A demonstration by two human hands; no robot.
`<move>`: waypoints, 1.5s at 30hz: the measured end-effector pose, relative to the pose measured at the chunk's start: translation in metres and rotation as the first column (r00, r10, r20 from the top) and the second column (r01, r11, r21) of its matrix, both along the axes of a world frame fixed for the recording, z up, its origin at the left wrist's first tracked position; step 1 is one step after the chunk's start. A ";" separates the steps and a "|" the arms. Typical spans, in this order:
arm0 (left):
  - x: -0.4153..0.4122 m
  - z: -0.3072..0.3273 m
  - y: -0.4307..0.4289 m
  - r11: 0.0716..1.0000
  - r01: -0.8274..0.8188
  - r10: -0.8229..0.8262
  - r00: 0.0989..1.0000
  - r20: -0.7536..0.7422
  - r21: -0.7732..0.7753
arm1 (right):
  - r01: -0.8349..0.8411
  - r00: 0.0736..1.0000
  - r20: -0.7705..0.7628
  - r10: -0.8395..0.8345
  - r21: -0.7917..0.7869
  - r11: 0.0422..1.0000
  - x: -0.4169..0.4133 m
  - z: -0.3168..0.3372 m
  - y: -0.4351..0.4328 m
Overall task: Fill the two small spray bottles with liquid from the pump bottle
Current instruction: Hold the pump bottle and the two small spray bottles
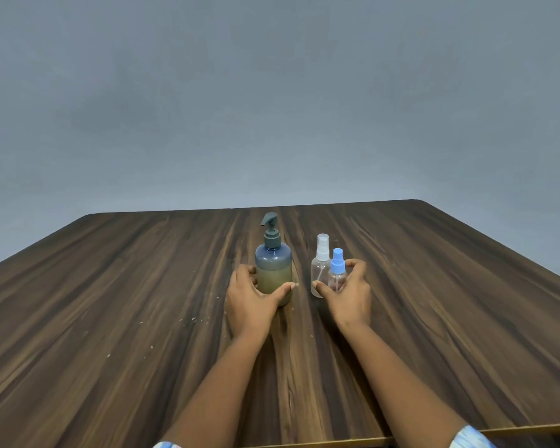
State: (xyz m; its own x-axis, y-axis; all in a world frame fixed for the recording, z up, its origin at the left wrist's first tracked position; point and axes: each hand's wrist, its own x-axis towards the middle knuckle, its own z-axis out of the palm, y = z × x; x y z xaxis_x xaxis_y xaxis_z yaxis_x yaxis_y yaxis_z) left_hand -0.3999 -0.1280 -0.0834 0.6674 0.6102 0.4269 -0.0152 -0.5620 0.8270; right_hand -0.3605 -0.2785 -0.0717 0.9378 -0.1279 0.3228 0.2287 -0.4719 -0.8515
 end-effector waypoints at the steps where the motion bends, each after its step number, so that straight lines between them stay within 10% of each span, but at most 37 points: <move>1: 0.000 0.000 0.000 1.000 -0.001 0.001 1.000 0.002 -0.002 | -0.009 1.000 0.001 0.009 0.010 1.000 0.001 -0.001 0.000; 14: 0.003 -0.005 0.003 0.964 0.246 -0.240 0.969 0.062 -0.099 | -0.115 0.993 -0.004 0.115 0.039 0.993 0.003 -0.006 -0.002; 45: -0.007 0.004 -0.002 0.994 0.087 -0.100 0.972 0.214 0.071 | -0.131 0.991 0.023 0.134 -0.097 0.987 -0.013 0.001 -0.008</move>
State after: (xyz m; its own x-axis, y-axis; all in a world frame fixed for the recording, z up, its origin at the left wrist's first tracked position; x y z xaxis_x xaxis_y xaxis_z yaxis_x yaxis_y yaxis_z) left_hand -0.4070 -0.1296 -0.0795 0.6081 0.5178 0.6017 -0.2452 -0.5984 0.7627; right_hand -0.3735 -0.2864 -0.0704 0.9345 0.0292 0.3547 0.3183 -0.5140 -0.7965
